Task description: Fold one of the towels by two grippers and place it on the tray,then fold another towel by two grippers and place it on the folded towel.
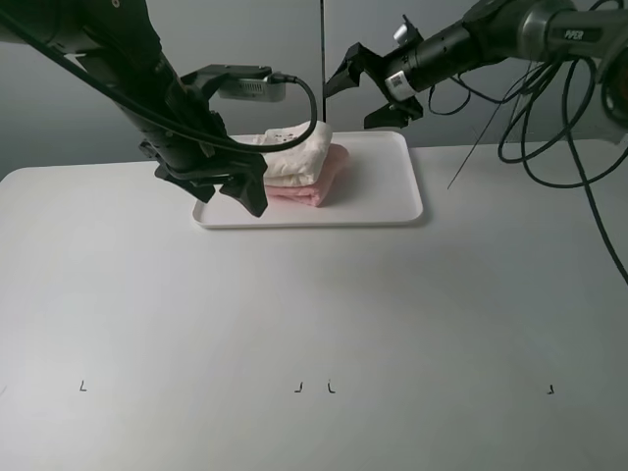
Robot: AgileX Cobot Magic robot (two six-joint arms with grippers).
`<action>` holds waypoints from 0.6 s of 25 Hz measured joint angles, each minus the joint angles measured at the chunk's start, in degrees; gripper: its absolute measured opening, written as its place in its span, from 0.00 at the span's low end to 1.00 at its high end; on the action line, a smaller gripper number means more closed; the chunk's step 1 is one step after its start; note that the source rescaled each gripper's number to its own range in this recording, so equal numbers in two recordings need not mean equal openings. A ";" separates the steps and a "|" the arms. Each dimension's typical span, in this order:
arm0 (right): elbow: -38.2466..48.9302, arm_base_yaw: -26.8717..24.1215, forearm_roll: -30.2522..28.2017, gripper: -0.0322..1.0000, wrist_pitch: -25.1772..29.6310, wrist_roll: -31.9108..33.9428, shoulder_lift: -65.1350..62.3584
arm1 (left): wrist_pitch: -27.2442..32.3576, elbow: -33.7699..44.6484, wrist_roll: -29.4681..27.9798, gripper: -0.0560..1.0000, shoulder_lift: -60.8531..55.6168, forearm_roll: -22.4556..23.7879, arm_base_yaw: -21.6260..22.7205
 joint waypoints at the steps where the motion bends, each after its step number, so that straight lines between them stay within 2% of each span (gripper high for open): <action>1: 0.00 -0.22 -4.42 1.00 0.25 1.19 -2.09 | 0.00 0.00 0.00 0.98 0.00 0.00 0.00; 4: -0.10 -0.36 -13.26 1.00 2.39 2.87 -7.47 | 0.00 0.00 0.00 0.98 0.00 0.00 0.00; 9: 0.82 0.46 -26.49 1.00 9.51 5.89 -15.93 | 0.39 0.38 0.00 0.98 -1.16 0.44 0.00; 11: 4.80 0.68 -30.81 1.00 9.71 6.65 -20.28 | -0.56 1.65 0.00 0.98 -4.13 1.10 0.27; 15: 19.77 0.68 -36.72 1.00 7.05 6.90 -33.44 | -3.26 8.01 -0.85 0.98 -12.97 1.34 2.57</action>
